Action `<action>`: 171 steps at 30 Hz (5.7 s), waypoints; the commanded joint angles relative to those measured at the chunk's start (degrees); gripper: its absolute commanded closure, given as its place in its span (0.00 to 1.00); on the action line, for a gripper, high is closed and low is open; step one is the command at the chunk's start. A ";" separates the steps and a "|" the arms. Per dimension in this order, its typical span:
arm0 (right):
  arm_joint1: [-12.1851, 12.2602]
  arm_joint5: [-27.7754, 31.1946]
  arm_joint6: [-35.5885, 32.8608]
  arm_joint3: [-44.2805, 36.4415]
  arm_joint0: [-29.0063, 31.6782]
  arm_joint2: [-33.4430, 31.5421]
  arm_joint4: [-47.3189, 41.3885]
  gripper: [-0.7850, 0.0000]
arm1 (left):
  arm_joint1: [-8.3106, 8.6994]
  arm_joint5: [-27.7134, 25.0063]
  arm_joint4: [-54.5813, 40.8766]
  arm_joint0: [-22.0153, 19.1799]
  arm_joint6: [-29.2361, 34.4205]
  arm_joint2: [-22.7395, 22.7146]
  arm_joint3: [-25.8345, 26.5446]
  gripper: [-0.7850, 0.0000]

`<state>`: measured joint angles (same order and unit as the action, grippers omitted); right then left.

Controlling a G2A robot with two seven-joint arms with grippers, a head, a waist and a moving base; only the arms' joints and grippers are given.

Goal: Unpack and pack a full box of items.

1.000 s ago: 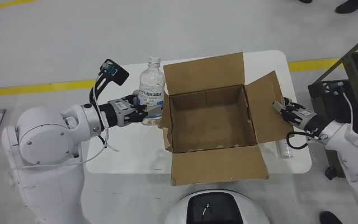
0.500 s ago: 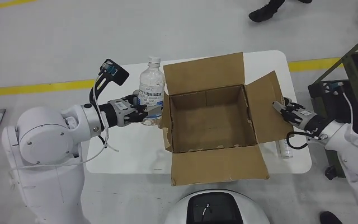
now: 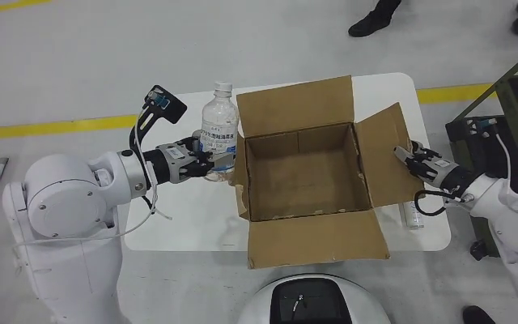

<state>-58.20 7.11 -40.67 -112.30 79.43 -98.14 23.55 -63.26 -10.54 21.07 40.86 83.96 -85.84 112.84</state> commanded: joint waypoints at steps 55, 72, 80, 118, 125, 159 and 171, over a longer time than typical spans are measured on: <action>0.99 12.27 -6.83 -6.83 -7.00 11.08 21.47 0.00 | 5.62 -11.03 18.39 7.28 -4.99 3.96 4.20 0.00; 0.67 11.32 -9.67 -4.40 -11.97 17.26 21.61 0.00 | 5.81 -10.57 19.25 8.67 -7.72 3.85 4.38 0.00; -1.78 7.88 -15.50 8.31 -27.06 33.48 20.62 0.00 | 6.43 -8.83 19.58 10.44 -10.31 2.35 4.98 0.00; -13.52 0.43 -11.30 41.09 -49.02 54.45 7.72 1.00 | 6.64 -8.60 19.71 10.86 -10.44 1.94 5.26 0.00; -13.83 -3.23 -7.27 38.86 -46.15 51.88 1.49 1.00 | 6.64 -8.60 19.71 10.86 -10.44 1.94 5.26 0.00; -21.32 -6.51 -2.25 53.40 -51.02 59.47 0.21 0.39 | 6.64 -8.60 19.71 10.86 -10.44 1.94 5.26 0.00; -16.34 -5.46 -5.01 35.90 -43.21 47.61 6.82 0.00 | 6.64 -8.60 19.71 10.86 -10.44 1.94 5.26 0.00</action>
<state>-75.37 1.80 -45.28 -72.83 34.56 -48.23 29.42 -56.62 -19.14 40.79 51.72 73.52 -83.90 118.10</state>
